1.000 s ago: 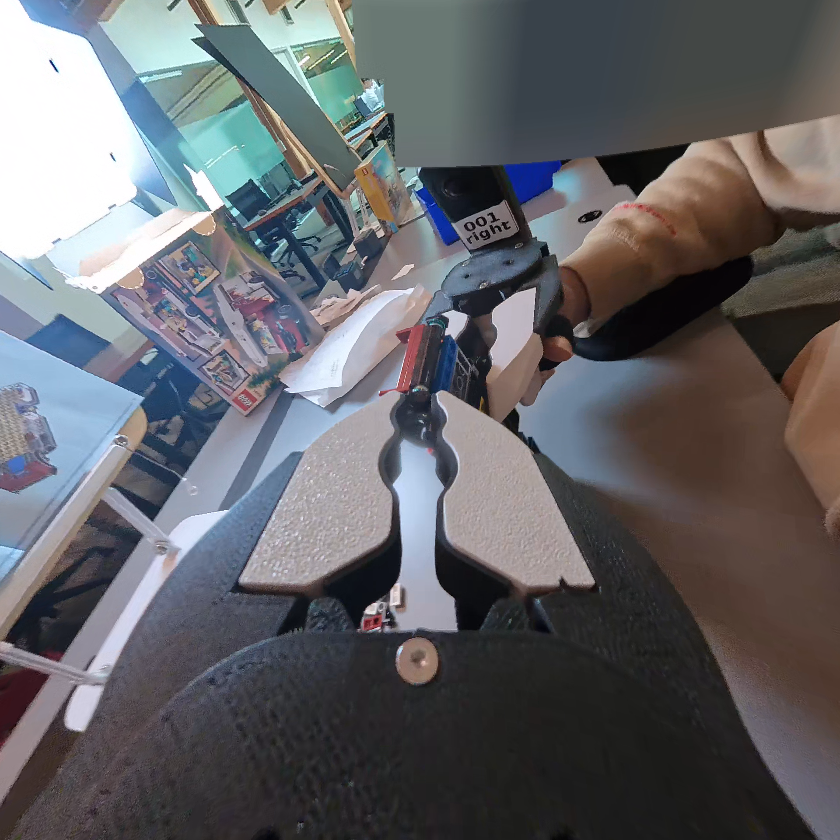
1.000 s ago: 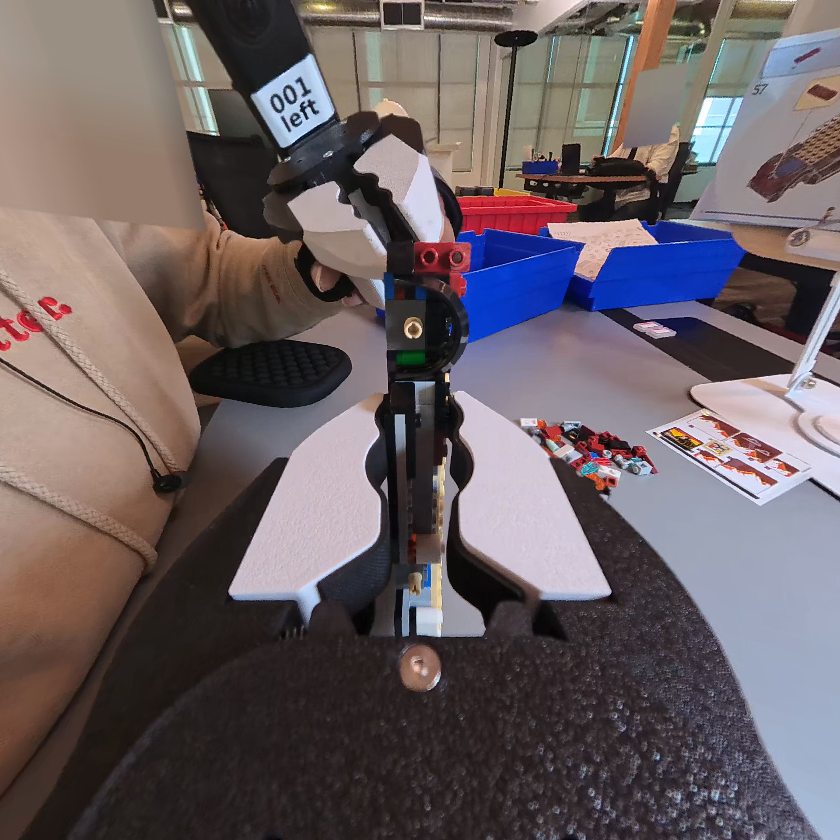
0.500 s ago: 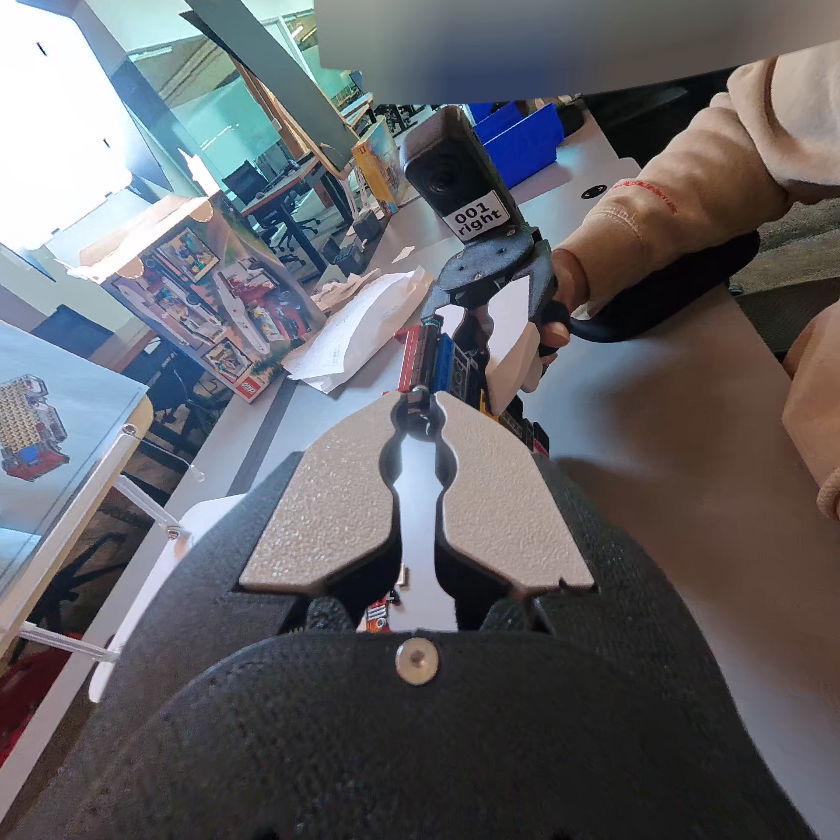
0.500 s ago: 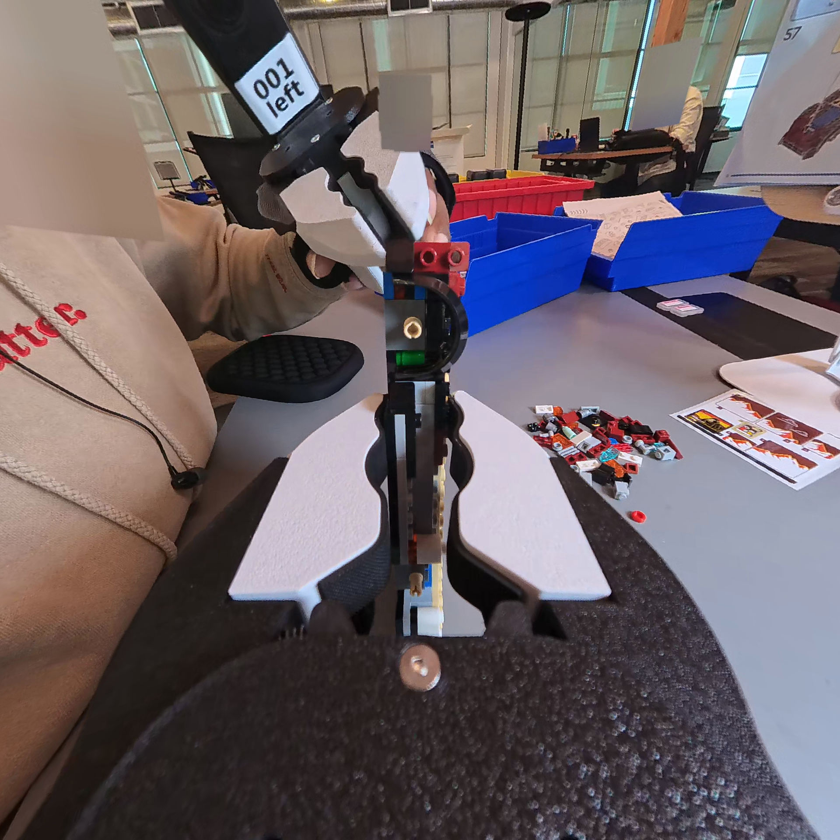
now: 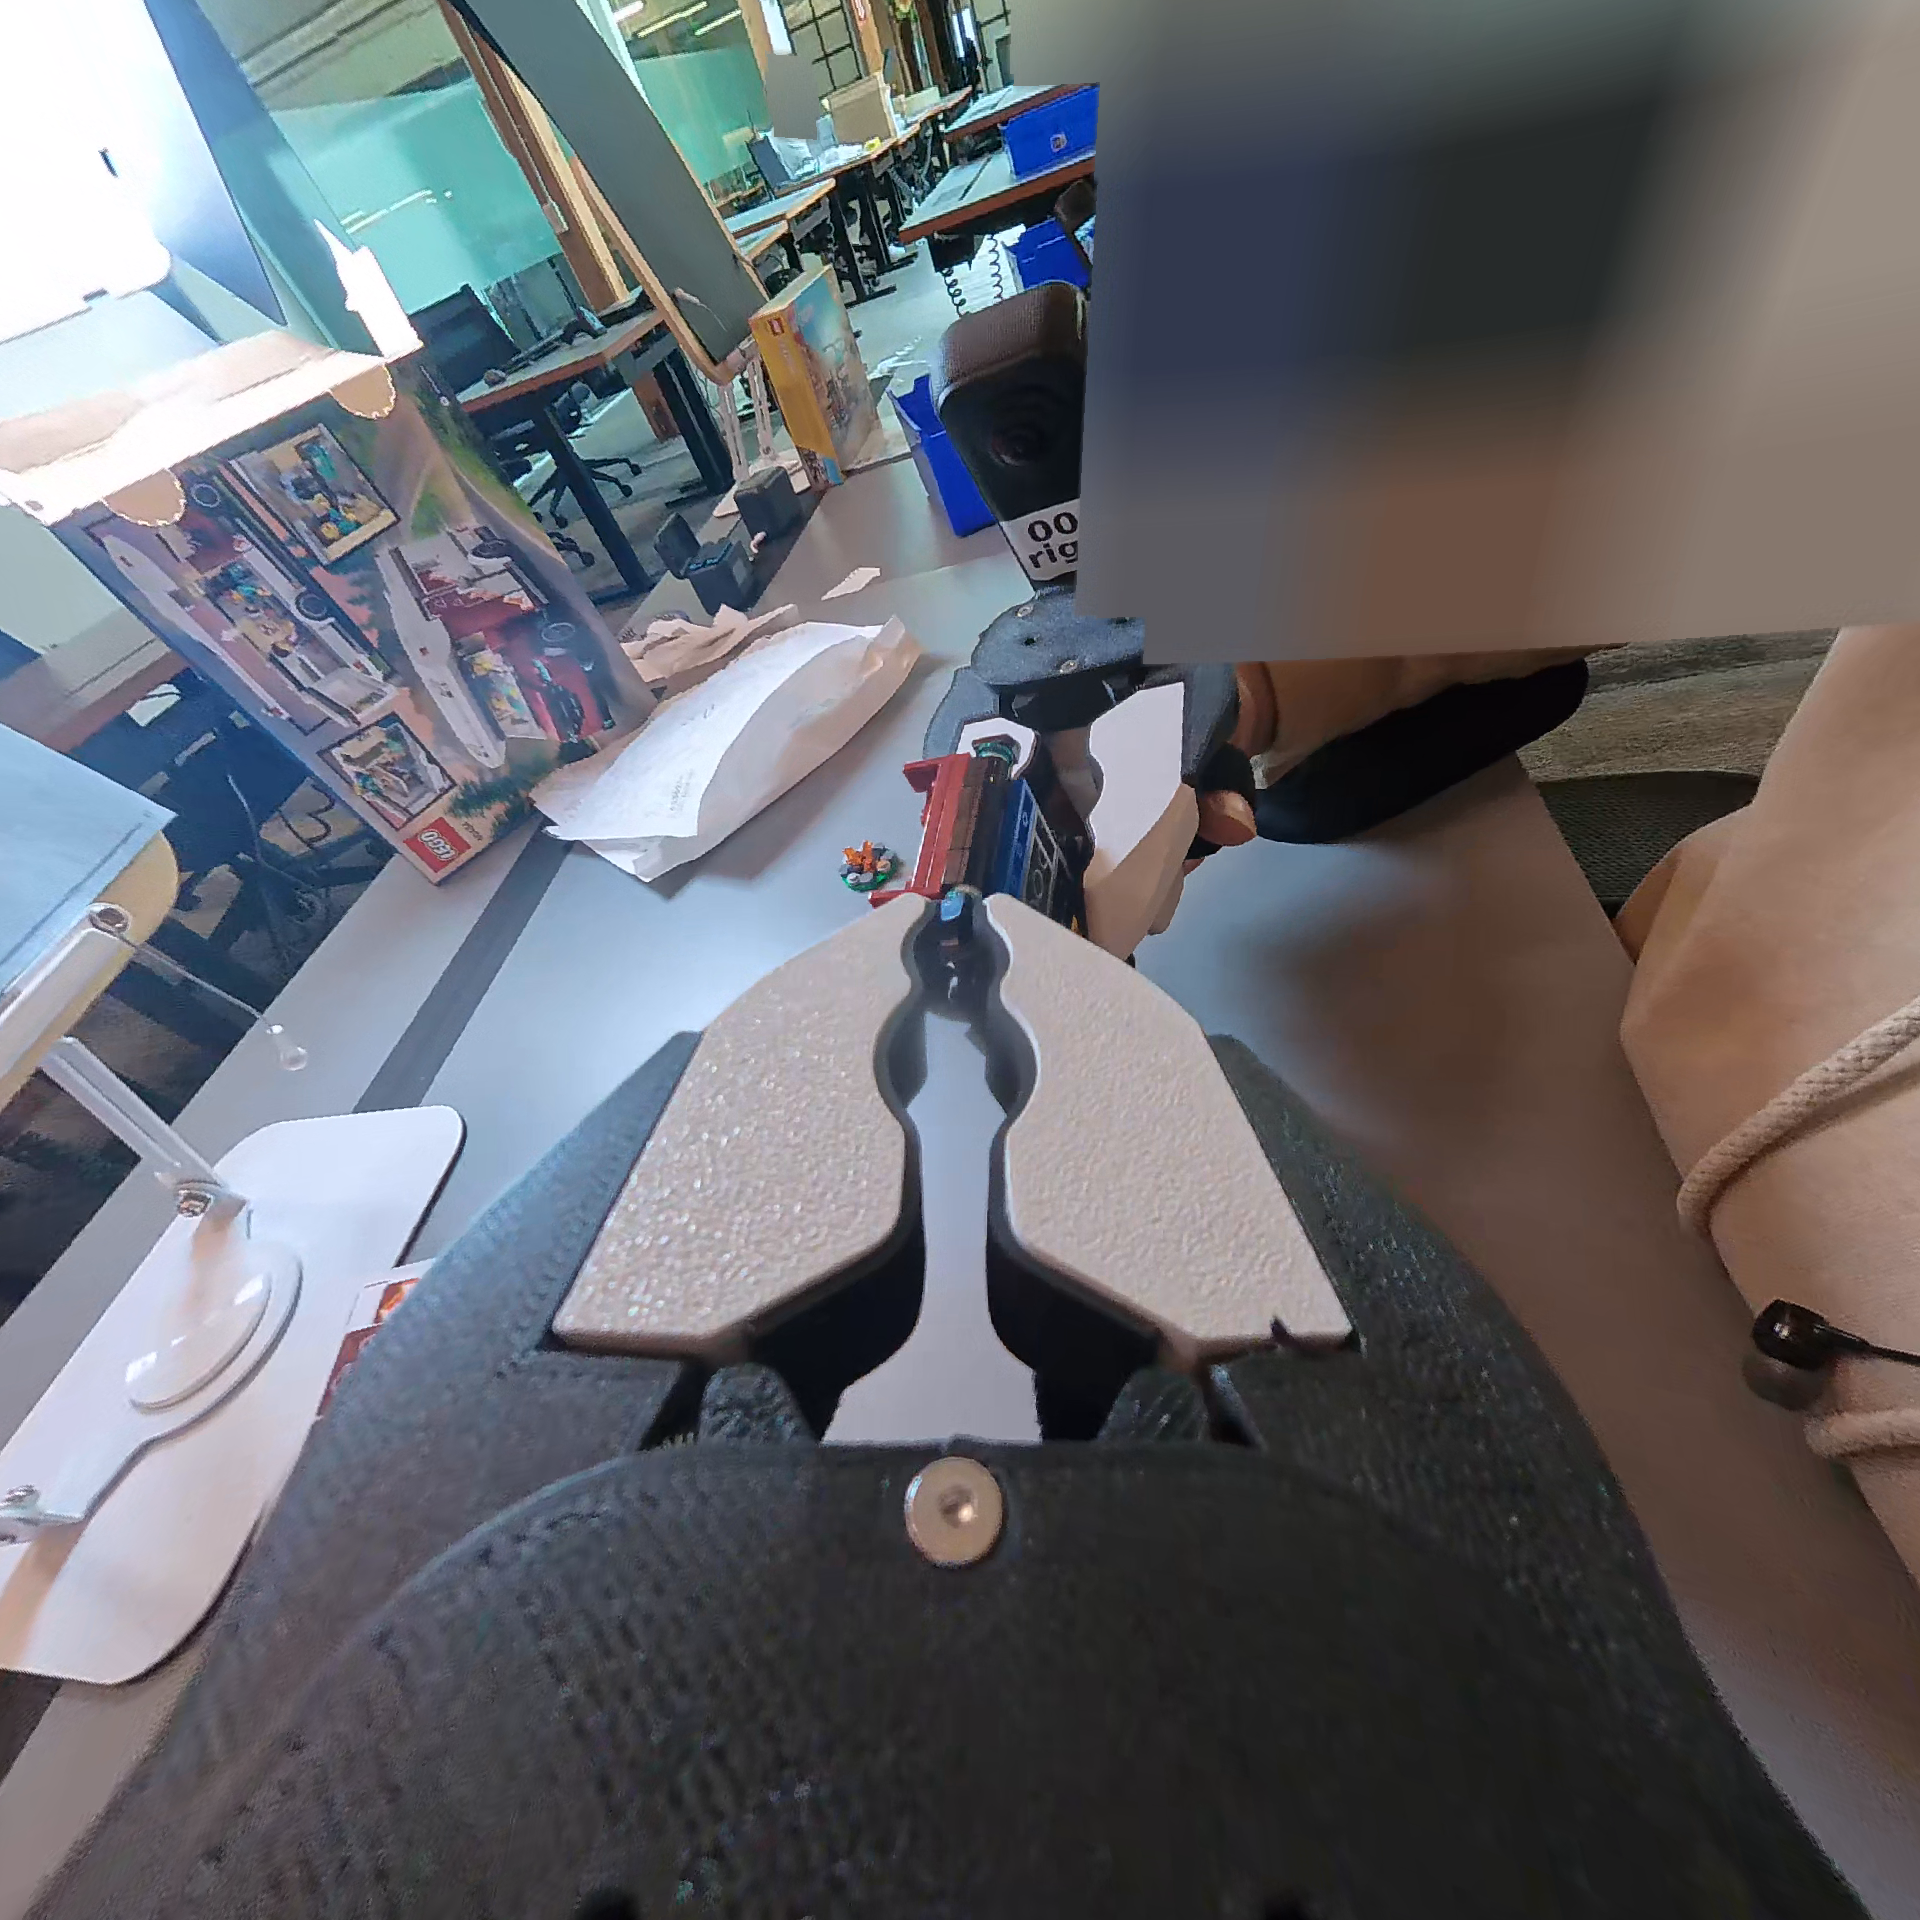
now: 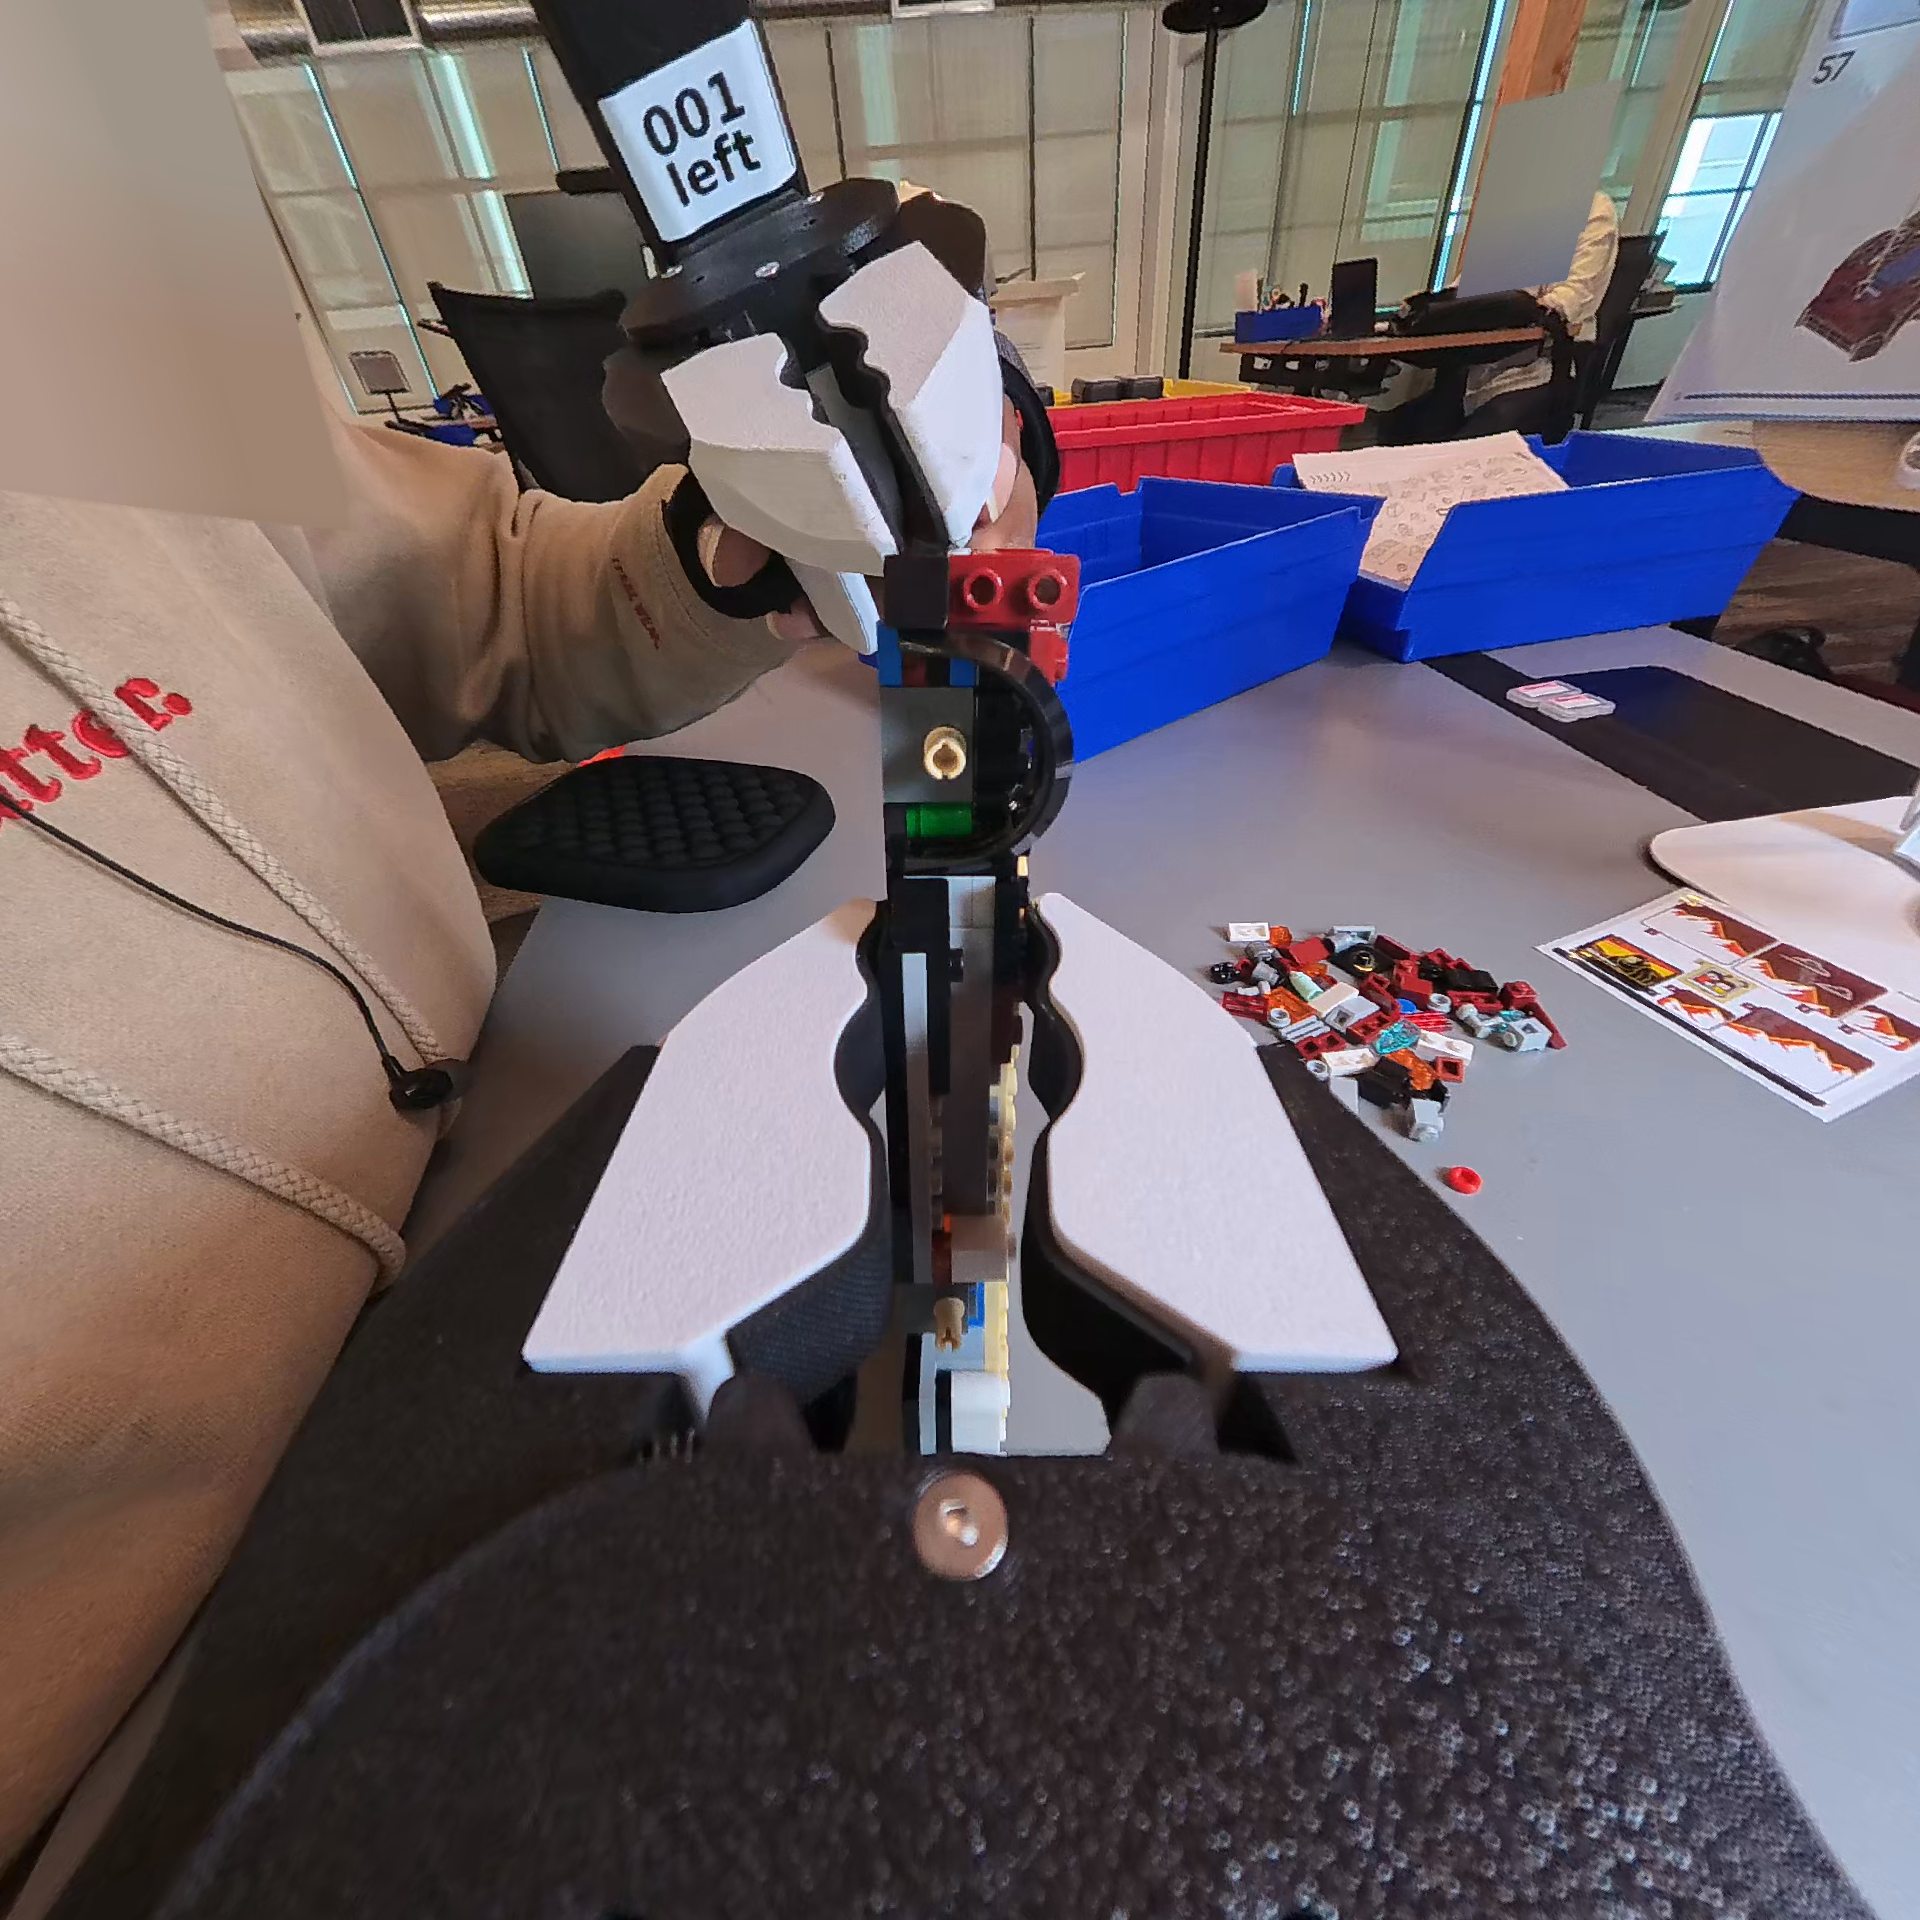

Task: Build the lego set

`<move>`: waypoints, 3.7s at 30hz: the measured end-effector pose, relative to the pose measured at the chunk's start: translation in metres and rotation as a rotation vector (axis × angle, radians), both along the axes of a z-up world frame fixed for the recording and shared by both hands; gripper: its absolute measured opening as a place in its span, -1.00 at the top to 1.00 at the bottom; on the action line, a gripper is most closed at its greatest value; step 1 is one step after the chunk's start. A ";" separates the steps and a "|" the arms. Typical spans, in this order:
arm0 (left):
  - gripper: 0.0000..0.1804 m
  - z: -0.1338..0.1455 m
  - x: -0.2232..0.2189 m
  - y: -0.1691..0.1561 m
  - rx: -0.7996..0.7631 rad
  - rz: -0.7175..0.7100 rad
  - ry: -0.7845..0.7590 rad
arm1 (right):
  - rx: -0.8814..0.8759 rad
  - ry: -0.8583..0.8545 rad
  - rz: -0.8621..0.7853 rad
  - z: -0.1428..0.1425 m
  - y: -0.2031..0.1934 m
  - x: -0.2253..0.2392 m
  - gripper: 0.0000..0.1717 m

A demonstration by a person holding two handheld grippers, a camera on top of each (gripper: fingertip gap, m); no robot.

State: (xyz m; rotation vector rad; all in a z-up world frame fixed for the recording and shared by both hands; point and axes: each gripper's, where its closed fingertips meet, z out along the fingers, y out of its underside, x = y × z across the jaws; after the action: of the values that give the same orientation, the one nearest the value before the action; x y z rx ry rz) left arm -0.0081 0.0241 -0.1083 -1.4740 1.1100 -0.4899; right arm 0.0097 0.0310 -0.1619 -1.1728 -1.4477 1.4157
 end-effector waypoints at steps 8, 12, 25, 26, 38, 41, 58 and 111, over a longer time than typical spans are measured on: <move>0.94 0.001 0.000 0.000 -0.341 -0.061 -0.214 | 0.009 0.000 0.002 0.000 0.000 0.001 0.73; 0.94 0.002 0.000 -0.001 -0.513 -0.105 -0.328 | 0.015 -0.003 0.005 -0.001 -0.001 0.001 0.73; 1.00 0.002 0.003 0.000 -0.319 -0.054 -0.168 | 0.042 -0.001 0.018 0.000 -0.006 0.000 0.73; 1.00 0.002 0.003 -0.001 -0.333 -0.057 -0.174 | 0.047 0.000 0.019 0.000 -0.006 0.000 0.73; 0.84 -0.003 0.000 -0.003 -0.320 -0.038 -0.158 | 0.039 -0.002 0.012 0.000 -0.004 0.000 0.73; 0.91 -0.003 0.002 -0.004 -0.324 -0.043 -0.150 | 0.036 -0.003 0.008 0.000 -0.003 0.000 0.73; 0.91 -0.001 0.002 -0.007 -0.923 -0.158 -0.515 | 0.080 0.008 -0.008 0.000 -0.005 0.000 0.73; 0.89 -0.003 0.005 -0.003 0.325 0.039 0.315 | 0.062 -0.021 -0.020 -0.002 -0.002 0.000 0.73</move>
State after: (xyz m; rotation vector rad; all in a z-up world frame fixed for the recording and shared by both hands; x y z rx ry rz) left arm -0.0031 0.0208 -0.1115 -1.3073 1.3340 -0.0417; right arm 0.0093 0.0290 -0.1640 -1.1637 -1.4797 1.3389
